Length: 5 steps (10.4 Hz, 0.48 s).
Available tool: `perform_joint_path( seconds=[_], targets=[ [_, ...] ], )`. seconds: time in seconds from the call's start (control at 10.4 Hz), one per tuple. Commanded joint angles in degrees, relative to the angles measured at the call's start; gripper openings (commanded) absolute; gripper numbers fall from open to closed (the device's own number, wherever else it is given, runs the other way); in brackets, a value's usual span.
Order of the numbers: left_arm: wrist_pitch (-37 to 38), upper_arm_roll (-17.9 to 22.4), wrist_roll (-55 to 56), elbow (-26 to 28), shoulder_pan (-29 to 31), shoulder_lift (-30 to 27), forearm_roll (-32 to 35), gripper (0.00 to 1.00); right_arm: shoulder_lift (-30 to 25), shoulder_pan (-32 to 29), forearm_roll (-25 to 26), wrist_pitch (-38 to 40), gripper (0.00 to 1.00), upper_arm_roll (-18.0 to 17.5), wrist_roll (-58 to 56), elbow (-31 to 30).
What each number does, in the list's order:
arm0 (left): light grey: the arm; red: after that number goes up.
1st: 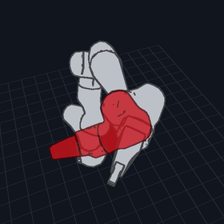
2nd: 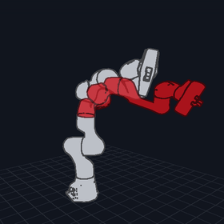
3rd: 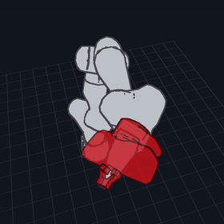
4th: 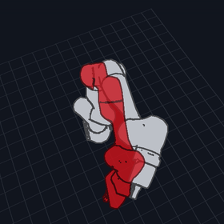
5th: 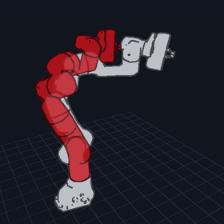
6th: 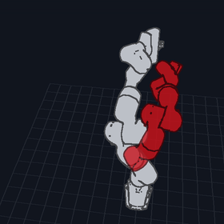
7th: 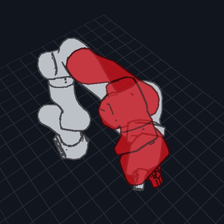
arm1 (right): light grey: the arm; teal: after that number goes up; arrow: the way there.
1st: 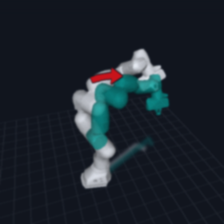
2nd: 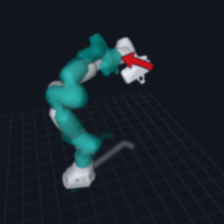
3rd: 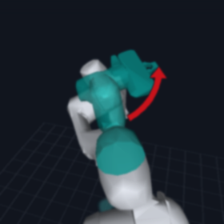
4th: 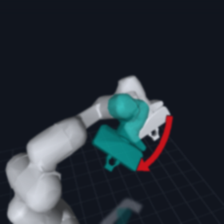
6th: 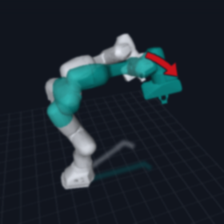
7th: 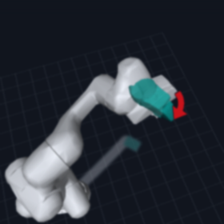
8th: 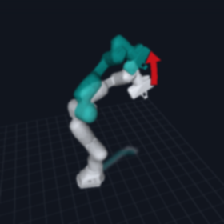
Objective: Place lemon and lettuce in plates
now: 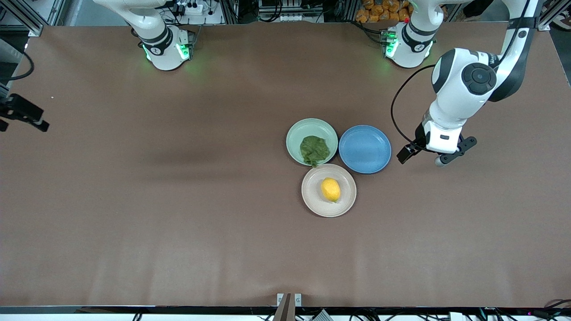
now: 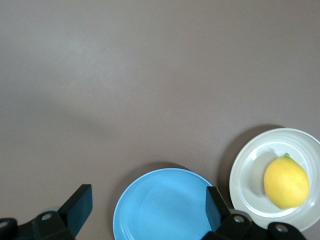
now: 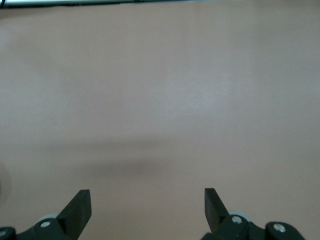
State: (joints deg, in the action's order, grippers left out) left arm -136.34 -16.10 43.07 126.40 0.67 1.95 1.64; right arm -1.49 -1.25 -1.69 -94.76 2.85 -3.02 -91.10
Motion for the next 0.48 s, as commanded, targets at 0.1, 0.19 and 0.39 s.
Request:
perform_joint_path(
  seconds=[0.1,0.19,0.39],
  targets=[
    [3.8,0.3,-15.9,-2.7,2.0,-4.0,0.3,1.0,-4.9,0.0,-0.7,-0.6,1.0,-1.4,-0.2,-6.4],
    [7.4,0.3,-19.9,-5.3,2.7,-4.5,0.2,1.0,-5.0,0.5,-0.7,-0.5,1.0,-1.6,-0.2,-6.3],
    [17.6,0.4,-28.3,-13.2,3.9,-4.4,-0.1,1.0,-5.0,0.5,-0.6,-0.5,1.0,-1.8,-0.3,-6.3]
  ],
)
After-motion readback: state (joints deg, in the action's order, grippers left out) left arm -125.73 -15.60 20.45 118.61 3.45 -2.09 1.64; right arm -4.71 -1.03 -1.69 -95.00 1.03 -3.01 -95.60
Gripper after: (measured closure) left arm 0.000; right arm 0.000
